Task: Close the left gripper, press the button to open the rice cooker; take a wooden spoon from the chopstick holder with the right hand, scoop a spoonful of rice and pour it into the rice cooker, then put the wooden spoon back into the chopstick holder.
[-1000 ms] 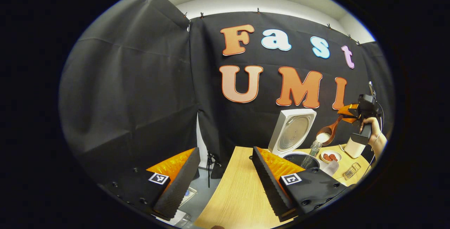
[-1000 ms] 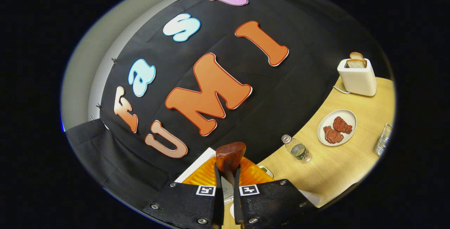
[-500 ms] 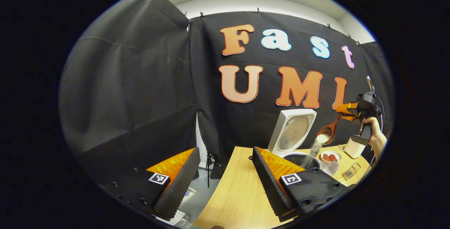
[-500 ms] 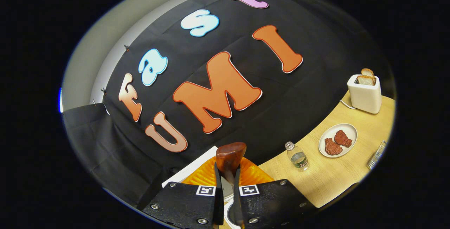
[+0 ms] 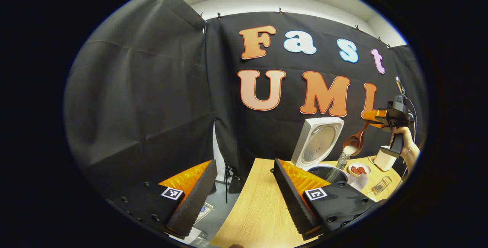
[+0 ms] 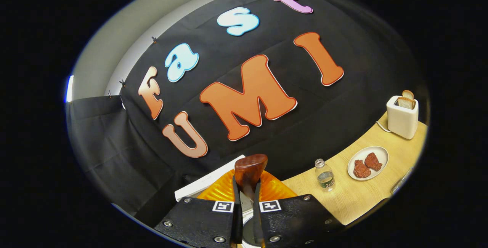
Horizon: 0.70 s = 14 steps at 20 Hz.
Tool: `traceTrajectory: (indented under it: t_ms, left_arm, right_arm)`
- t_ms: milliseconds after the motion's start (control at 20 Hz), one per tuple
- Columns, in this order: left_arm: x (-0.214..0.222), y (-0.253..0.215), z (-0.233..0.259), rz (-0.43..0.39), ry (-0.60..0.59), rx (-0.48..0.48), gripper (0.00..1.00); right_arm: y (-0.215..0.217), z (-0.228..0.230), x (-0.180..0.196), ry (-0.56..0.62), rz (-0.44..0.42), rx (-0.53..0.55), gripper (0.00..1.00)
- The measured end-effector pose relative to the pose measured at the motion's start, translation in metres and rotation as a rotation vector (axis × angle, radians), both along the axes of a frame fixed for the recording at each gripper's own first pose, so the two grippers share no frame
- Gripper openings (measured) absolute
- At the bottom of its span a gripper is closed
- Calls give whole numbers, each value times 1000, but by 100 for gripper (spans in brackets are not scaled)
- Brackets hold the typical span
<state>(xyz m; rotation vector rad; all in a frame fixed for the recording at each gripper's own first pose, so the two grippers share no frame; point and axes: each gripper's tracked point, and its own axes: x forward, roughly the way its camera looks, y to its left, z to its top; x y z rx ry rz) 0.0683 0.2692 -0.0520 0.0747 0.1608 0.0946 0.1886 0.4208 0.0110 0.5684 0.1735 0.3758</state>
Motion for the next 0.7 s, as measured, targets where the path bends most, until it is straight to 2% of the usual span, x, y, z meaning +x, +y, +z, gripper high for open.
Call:
traceTrajectory:
  t_ms: [700]
  left_arm:
    - [0,2,-3,3,7,5,100]
  right_arm:
    - [31,12,-15,-167,57,-244,10]
